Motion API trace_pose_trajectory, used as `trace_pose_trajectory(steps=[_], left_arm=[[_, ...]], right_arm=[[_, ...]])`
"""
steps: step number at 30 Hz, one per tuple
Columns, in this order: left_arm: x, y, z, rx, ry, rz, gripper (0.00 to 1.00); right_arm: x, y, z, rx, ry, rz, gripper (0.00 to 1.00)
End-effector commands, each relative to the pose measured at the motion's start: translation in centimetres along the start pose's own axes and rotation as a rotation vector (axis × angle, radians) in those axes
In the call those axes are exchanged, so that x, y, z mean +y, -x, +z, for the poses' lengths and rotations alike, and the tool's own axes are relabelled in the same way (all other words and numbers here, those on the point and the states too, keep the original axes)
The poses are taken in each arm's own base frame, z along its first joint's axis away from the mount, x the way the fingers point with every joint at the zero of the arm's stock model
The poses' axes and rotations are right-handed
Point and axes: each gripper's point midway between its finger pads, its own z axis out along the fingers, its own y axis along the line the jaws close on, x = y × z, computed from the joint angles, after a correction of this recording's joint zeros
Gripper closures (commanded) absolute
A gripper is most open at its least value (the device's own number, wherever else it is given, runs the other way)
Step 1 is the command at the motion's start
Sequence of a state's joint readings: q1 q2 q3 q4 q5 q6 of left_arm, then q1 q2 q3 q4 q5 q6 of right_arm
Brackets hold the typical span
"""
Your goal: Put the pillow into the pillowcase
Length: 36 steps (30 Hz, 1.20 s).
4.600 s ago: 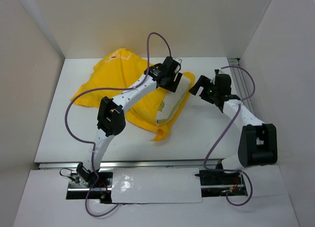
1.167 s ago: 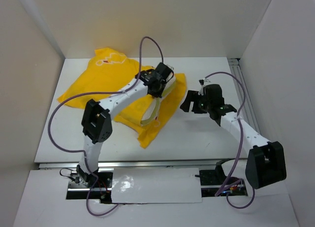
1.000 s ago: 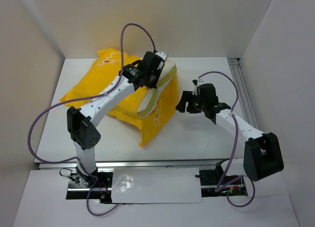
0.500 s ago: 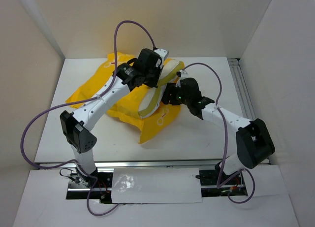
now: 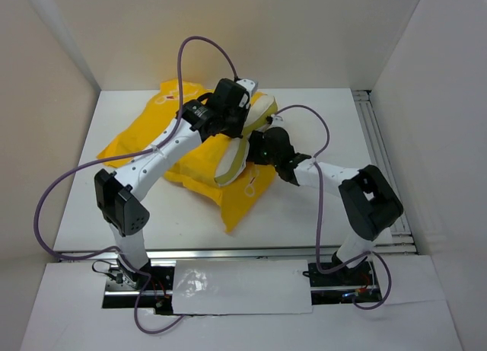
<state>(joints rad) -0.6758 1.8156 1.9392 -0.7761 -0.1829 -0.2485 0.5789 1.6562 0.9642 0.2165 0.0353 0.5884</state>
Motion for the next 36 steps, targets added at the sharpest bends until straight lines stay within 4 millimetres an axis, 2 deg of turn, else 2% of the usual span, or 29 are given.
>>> trace_pose_trajectory(steps=[1, 4, 6, 7, 8, 11, 12, 14, 17, 20, 23, 24, 25, 26, 30, 31, 32, 33, 34, 35, 36], left_arm=[[-1.9, 4.4, -3.5, -0.175, -0.089, -0.064, 1.00], [-1.7, 4.4, -3.8, -0.184, -0.082, -0.077, 1.00], [-1.5, 4.6, -4.2, -0.194, -0.072, -0.088, 1.00], [-1.3, 4.6, -4.2, -0.196, -0.063, -0.089, 1.00], [-1.3, 4.6, -4.2, -0.196, -0.063, -0.089, 1.00], [-0.7, 4.7, -4.2, -0.203, -0.027, -0.093, 1.00], [-0.5, 5.1, -4.4, -0.214, -0.020, -0.096, 1.00], [0.0, 5.2, -4.3, -0.217, -0.004, -0.111, 1.00], [0.0, 5.4, -4.8, -0.225, -0.006, -0.113, 1.00], [-0.1, 6.0, -5.8, -0.254, -0.025, -0.117, 1.00], [-0.3, 5.6, -5.8, -0.244, -0.035, -0.123, 1.00], [-0.3, 5.6, -5.8, -0.245, -0.035, -0.123, 1.00], [-0.4, 5.7, -6.2, -0.254, -0.047, -0.124, 1.00], [-0.4, 5.4, -6.0, -0.246, -0.046, -0.132, 1.00], [-0.6, 5.7, -6.8, -0.265, -0.063, -0.143, 1.00], [-0.5, 5.9, -7.4, -0.275, -0.065, -0.145, 1.00], [-0.5, 5.8, -7.1, -0.276, -0.065, -0.145, 1.00], [-0.6, 6.3, -7.5, -0.298, -0.070, -0.148, 1.00], [-0.5, 6.0, -7.3, -0.288, -0.068, -0.147, 1.00], [-0.4, 6.2, -7.3, -0.298, -0.061, -0.149, 1.00], [-0.1, 6.0, -7.0, -0.294, -0.038, -0.162, 1.00]], right_arm=[[0.6, 1.6, 1.5, -0.099, -0.019, 0.069, 0.43], [-0.5, 0.7, 2.2, -0.100, -0.080, 0.098, 0.43], [-0.3, 0.6, 2.2, -0.115, -0.073, 0.105, 0.43], [-0.8, -0.2, 2.1, -0.105, -0.080, 0.123, 0.43], [-0.6, 0.1, 2.2, -0.126, -0.063, 0.127, 0.44], [0.0, -0.8, 1.0, -0.128, -0.005, 0.136, 0.44], [1.2, 0.5, 0.2, -0.174, 0.055, 0.128, 0.41], [1.0, 0.2, -0.6, -0.188, 0.067, 0.130, 0.41], [1.6, 1.2, -1.4, -0.218, 0.089, 0.112, 0.39], [2.0, 2.0, -1.6, -0.246, 0.111, 0.106, 0.39], [2.7, 2.2, -1.3, -0.259, 0.149, 0.117, 0.38], [3.2, 2.8, -1.4, -0.275, 0.162, 0.120, 0.37], [3.0, 2.5, -0.8, -0.264, 0.155, 0.127, 0.37], [3.7, 2.6, -0.8, -0.266, 0.170, 0.135, 0.37], [3.1, 3.9, 0.0, -0.313, 0.109, 0.193, 0.38], [2.9, 3.6, 0.2, -0.307, 0.103, 0.191, 0.41], [2.8, 4.0, 0.2, -0.322, 0.099, 0.195, 0.63], [2.9, 4.0, 0.2, -0.322, 0.100, 0.204, 0.76], [2.9, 4.0, 0.2, -0.322, 0.100, 0.204, 0.84], [3.1, 4.3, 0.0, -0.321, 0.099, 0.204, 1.00], [3.3, 4.2, 0.1, -0.304, 0.098, 0.177, 1.00]])
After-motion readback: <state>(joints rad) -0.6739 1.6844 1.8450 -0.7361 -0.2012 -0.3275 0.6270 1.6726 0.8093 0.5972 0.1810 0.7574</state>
